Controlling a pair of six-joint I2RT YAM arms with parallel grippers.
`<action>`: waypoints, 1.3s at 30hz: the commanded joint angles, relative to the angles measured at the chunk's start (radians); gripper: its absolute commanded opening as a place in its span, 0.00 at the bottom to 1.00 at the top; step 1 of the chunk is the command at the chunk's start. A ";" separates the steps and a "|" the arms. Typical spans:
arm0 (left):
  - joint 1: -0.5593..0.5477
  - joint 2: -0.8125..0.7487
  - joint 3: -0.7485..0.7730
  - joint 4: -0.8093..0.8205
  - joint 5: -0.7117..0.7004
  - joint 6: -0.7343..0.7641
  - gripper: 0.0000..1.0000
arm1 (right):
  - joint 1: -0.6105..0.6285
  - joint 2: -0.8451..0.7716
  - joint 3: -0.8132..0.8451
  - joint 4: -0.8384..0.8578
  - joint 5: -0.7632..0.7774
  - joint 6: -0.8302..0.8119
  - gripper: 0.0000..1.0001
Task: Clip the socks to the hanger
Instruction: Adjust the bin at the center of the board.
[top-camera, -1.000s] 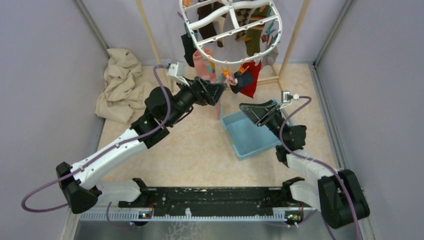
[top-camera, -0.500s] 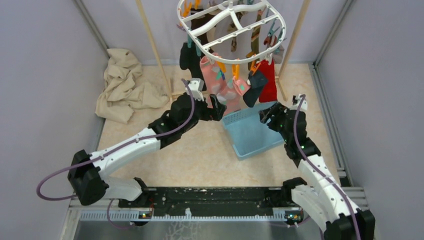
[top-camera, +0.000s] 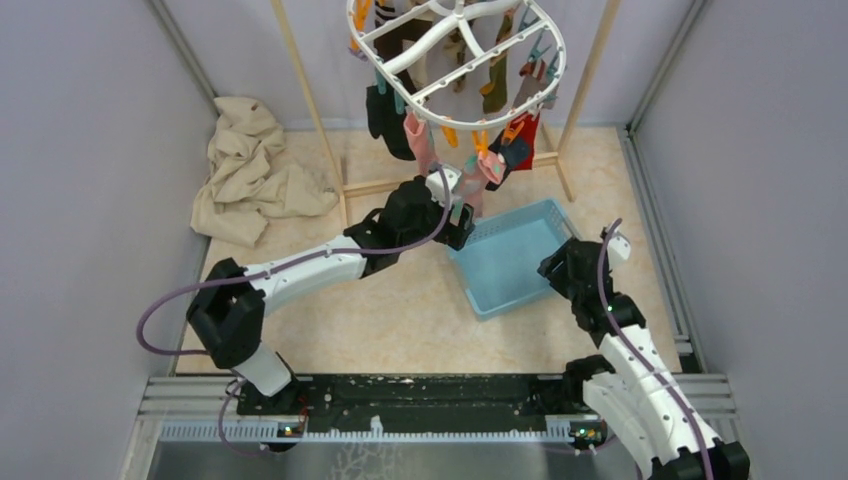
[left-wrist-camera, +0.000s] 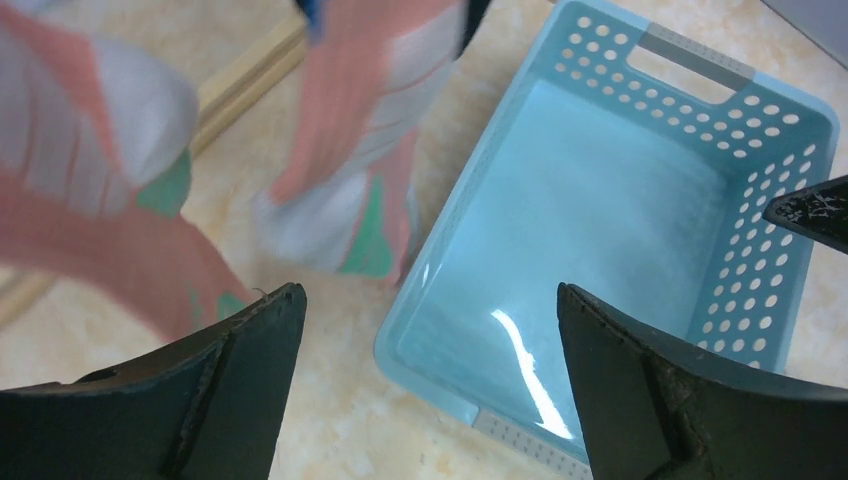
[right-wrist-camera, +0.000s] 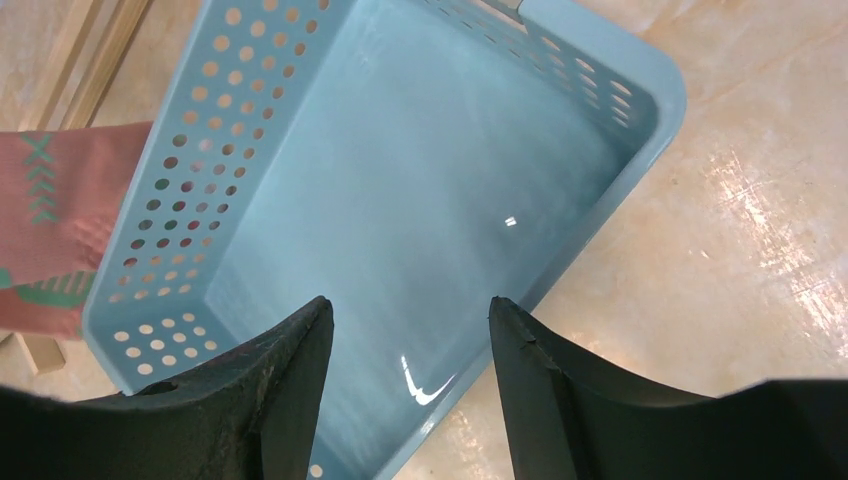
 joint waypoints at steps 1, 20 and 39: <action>0.001 0.058 0.114 0.065 0.158 0.267 0.98 | -0.006 -0.029 -0.029 -0.040 0.014 0.024 0.59; 0.003 0.353 0.287 -0.010 0.362 0.547 0.93 | -0.005 -0.252 0.035 -0.112 -0.005 -0.026 0.53; 0.000 0.418 0.294 -0.051 0.486 0.430 0.38 | -0.006 -0.307 -0.019 -0.055 -0.076 -0.014 0.49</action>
